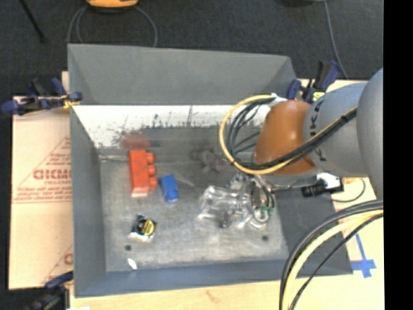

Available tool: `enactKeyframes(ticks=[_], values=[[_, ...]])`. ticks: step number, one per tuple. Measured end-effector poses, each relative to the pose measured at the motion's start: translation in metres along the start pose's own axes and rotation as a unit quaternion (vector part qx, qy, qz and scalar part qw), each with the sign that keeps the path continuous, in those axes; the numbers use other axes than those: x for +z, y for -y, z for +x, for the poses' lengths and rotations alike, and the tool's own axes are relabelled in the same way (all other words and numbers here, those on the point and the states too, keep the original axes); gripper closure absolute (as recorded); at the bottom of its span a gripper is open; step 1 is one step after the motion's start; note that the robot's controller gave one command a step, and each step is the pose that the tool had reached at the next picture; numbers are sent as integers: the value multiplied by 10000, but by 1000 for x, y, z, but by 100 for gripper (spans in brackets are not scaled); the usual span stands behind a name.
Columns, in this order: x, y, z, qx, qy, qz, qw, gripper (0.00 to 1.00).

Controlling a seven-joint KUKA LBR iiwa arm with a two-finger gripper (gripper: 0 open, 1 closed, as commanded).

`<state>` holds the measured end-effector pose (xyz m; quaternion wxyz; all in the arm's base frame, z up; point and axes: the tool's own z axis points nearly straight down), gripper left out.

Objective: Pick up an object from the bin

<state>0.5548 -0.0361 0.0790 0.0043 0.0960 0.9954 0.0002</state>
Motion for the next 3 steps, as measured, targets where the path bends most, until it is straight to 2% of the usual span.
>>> enactKeyframes(ticks=[1, 2, 3], values=[[-13, 1, -1, -22, -25, 9, 10000, 100], [-42, 1, -2, -37, -20, 6, 10000, 100], [-106, 2, -4, -61, -8, -1, 10000, 100]])
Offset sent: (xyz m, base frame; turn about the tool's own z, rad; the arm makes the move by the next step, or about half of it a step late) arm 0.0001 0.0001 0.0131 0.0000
